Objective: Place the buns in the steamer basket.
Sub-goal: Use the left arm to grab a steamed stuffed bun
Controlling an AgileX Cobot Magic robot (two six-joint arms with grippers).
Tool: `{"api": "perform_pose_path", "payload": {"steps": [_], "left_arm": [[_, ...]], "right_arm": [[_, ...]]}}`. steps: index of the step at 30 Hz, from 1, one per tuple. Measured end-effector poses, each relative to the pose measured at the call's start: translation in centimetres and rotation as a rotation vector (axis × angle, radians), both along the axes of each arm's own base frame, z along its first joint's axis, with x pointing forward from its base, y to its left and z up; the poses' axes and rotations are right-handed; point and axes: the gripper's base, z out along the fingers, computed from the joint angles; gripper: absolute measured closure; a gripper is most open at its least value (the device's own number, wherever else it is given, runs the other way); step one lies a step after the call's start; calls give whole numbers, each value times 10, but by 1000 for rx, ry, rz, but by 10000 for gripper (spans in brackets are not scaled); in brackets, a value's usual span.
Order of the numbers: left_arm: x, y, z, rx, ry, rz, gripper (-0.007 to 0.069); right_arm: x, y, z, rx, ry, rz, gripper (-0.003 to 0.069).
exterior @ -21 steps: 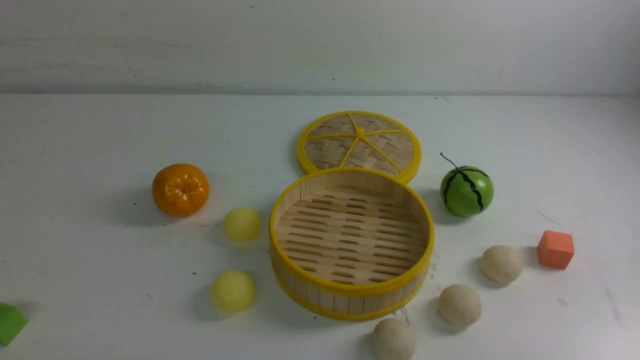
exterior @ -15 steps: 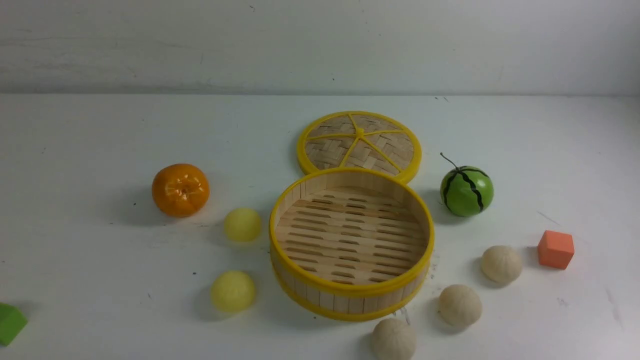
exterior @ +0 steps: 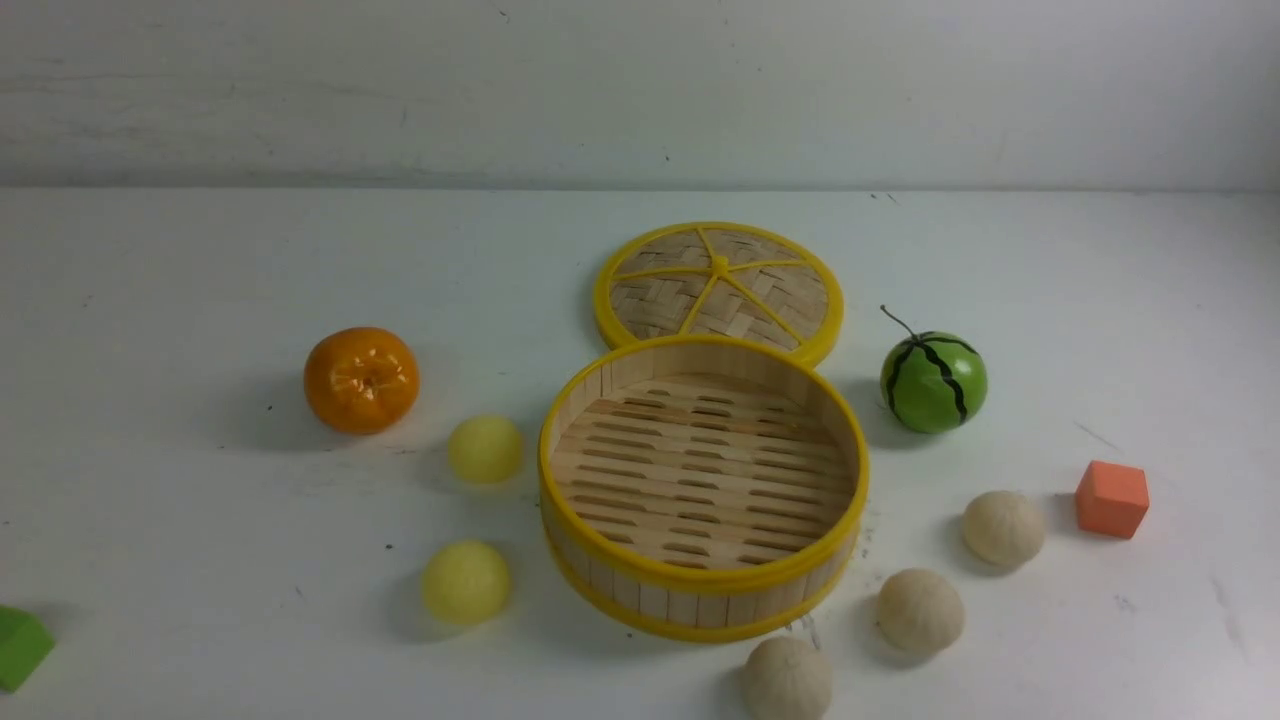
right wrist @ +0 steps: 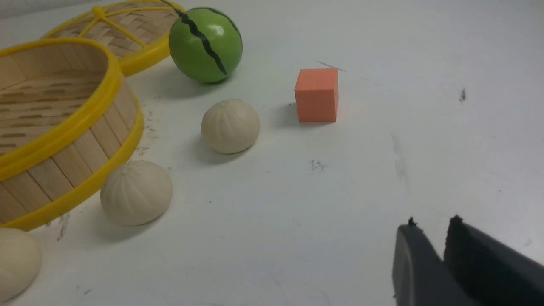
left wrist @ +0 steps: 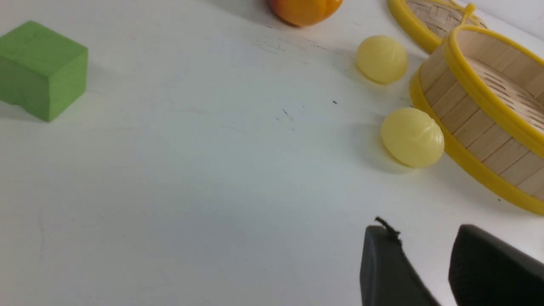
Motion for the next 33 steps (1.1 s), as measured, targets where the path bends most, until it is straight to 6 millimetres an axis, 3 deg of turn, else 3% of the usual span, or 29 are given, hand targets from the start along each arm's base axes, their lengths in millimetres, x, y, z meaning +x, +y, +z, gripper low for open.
{"api": "perform_pose_path", "payload": {"steps": [17,22,25,31,33], "left_arm": [[2,1,6,6,-67,6,394],[3,-2,12,-223,-85,34,387],[3,-3,18,-470,-104,67,387],[5,1,30,-591,-208,101,403],[2,-1,44,-599,-209,75,482]], "right_arm": [[0,0,0,0,0,0,545],[0,0,0,0,0,0,545],[0,0,0,0,0,0,544],[0,0,0,0,0,0,538],[0,0,0,0,0,0,534]]}}
